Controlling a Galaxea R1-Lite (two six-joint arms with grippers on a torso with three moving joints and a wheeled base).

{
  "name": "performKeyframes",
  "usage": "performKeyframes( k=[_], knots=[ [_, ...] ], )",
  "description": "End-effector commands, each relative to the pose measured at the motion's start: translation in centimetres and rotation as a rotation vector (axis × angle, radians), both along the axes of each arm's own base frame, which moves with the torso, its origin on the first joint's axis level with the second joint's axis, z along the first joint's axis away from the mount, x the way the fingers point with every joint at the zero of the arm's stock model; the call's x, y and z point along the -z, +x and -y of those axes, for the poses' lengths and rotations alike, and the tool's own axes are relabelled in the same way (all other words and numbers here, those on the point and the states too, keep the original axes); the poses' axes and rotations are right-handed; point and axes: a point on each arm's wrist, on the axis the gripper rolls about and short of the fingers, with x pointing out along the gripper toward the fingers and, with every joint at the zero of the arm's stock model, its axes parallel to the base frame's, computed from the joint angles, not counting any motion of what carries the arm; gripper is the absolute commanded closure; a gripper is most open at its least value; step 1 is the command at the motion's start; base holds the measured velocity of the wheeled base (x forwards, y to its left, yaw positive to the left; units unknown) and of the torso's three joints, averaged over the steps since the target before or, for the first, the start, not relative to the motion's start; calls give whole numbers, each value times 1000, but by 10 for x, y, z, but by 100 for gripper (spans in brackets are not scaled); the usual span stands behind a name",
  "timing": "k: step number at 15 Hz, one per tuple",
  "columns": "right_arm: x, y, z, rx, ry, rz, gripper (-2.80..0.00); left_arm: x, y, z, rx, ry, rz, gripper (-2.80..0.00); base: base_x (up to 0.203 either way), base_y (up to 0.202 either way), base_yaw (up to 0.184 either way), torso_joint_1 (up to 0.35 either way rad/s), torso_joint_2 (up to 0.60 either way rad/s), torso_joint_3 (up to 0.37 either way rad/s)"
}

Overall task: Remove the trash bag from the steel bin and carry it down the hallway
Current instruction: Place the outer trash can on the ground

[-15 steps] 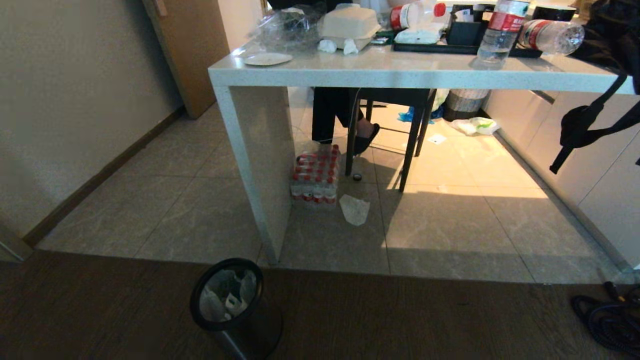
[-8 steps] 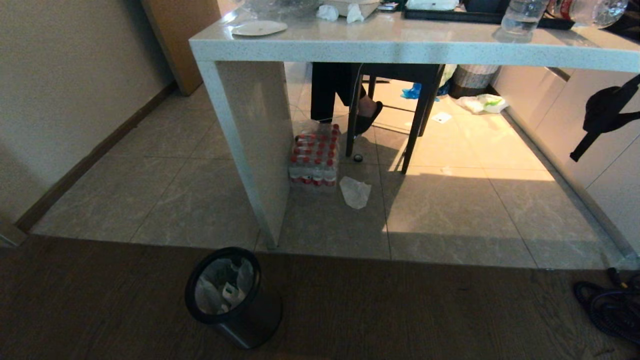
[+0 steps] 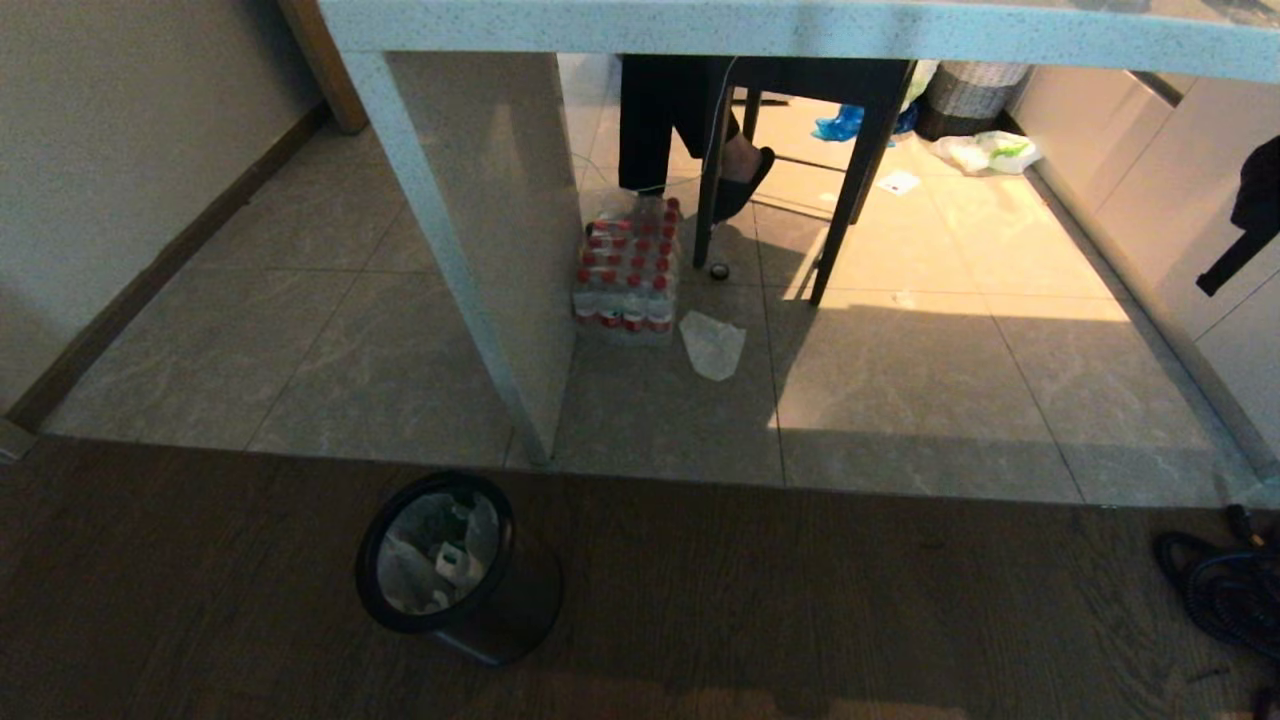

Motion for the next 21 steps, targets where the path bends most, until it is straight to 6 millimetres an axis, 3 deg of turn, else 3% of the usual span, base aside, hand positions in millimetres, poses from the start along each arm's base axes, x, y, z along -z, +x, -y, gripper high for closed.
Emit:
performKeyframes(
  k=[1,15,18,19,21],
  knots=[
    [0,0,0,1,1,1,0,0,0,0,0,-1,0,0,0,0,0,3,2,-196],
    [0,0,0,1,1,1,0,0,1,0,3,-6,14,0,0,0,0,3,2,-173],
    [0,0,0,1,1,1,0,-2,-1,0,10,91,-21,0,0,0,0,0,0,0],
    [0,0,0,0,1,1,0,-16,-3,1,23,95,-9,0,0,0,0,0,0,0],
    [0,0,0,1,1,1,0,-65,-3,1,32,60,-27,0,0,0,0,0,0,0]
  ],
)
